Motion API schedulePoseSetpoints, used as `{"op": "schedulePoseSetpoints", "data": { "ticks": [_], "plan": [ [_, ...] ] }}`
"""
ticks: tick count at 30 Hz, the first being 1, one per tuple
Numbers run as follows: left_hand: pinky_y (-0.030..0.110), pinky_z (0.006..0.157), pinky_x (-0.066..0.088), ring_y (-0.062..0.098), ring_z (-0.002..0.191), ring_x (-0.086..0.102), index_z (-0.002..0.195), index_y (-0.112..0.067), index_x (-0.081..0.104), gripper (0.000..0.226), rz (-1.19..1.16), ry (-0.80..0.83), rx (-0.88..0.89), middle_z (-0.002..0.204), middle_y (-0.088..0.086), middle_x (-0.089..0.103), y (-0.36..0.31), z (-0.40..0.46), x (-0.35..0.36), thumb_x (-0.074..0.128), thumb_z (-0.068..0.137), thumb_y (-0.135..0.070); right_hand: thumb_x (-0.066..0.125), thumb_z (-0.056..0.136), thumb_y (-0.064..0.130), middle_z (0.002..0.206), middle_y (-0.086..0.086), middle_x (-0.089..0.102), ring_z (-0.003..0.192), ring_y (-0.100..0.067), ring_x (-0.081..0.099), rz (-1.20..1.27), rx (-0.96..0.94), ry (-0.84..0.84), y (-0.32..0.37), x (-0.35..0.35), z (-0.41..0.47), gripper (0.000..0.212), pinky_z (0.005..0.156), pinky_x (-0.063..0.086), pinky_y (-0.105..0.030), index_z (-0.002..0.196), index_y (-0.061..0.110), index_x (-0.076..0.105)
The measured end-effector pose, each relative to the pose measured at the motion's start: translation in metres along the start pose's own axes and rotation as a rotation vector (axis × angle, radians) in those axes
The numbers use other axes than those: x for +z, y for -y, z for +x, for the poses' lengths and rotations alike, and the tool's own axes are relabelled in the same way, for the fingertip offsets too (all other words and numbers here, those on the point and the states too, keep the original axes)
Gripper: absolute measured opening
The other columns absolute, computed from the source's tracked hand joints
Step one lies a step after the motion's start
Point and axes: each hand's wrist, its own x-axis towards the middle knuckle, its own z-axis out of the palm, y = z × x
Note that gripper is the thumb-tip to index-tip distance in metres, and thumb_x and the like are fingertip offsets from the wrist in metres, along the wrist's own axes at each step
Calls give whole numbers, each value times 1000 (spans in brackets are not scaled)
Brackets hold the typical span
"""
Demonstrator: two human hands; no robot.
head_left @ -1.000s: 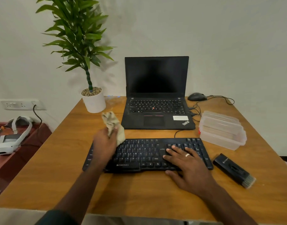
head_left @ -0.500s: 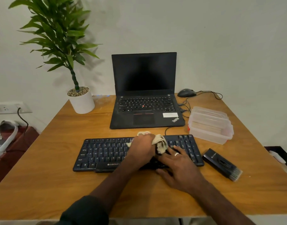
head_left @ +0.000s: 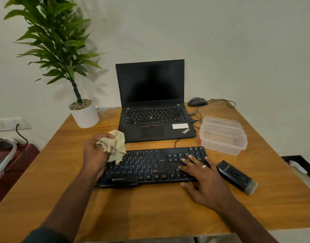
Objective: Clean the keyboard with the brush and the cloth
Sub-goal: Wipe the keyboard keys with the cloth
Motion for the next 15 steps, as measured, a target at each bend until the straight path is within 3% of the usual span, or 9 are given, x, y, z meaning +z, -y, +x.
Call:
{"op": "schedulePoseSetpoints", "data": {
  "ticks": [2, 4, 6, 7, 9, 10, 11, 13, 15],
  "plan": [
    [19, 57, 52, 22, 94, 64, 86, -11, 74, 43, 164, 125, 128, 107, 9, 70, 0, -11, 10, 46, 83, 22, 55, 89, 60, 148, 13, 51, 145, -12, 37, 5, -6, -11, 0, 1, 0, 51, 116, 27, -63, 134, 37, 59],
    [14, 76, 49, 20, 114, 57, 94, -17, 76, 45, 492, 367, 290, 135, 8, 60, 6, -23, 24, 49, 82, 17, 56, 89, 58, 147, 13, 51, 145, -11, 37, 3, -8, -20, -3, 1, -2, 50, 117, 27, -62, 134, 37, 60],
    [20, 88, 46, 20, 121, 54, 114, -23, 72, 34, 824, 672, 393, 156, 1, 39, 14, -36, 31, 58, 86, -11, 56, 90, 57, 147, 13, 52, 145, -11, 37, 3, -15, -20, -4, 2, -4, 49, 117, 27, -61, 134, 36, 59],
    [28, 93, 48, 23, 126, 52, 119, -27, 69, 38, 899, 746, 409, 160, -1, 31, 17, -41, 32, 57, 84, -29, 57, 90, 57, 147, 13, 52, 145, -10, 37, 2, -15, -20, -4, 2, -4, 49, 117, 27, -61, 134, 36, 60],
    [46, 103, 46, 25, 135, 46, 119, -31, 69, 41, 890, 741, 379, 160, 0, 31, 18, -44, 31, 56, 84, -47, 57, 90, 56, 147, 13, 53, 145, -10, 37, -7, -11, -24, -3, 3, -3, 48, 117, 27, -61, 134, 36, 60],
    [46, 104, 46, 24, 132, 50, 119, -32, 69, 35, 859, 697, 379, 157, 2, 37, 16, -45, 31, 59, 88, -45, 58, 90, 56, 147, 12, 53, 145, -10, 37, -10, -11, -23, -2, 3, -2, 49, 117, 27, -60, 134, 35, 60],
    [41, 99, 51, 22, 120, 59, 125, -34, 66, 32, 839, 648, 384, 150, 5, 47, 14, -44, 30, 61, 93, -35, 58, 90, 56, 147, 12, 53, 145, -10, 36, -11, -13, -23, -2, 3, -2, 49, 117, 27, -60, 134, 35, 60],
    [25, 72, 59, 12, 82, 65, 144, -42, 43, 61, 783, 551, 413, 118, 8, 66, 11, -39, 30, 62, 94, -11, 57, 90, 56, 147, 12, 53, 145, -10, 36, -10, -22, -28, -2, 3, -2, 48, 117, 28, -61, 133, 35, 60],
    [20, 58, 52, 9, 71, 59, 152, -37, 30, 77, 770, 436, 416, 102, 5, 62, 4, -31, 30, 61, 92, -1, 58, 89, 56, 149, 9, 50, 146, -10, 34, -17, -16, -34, -2, 3, -2, 49, 117, 28, -59, 134, 34, 60]
  ]
}}
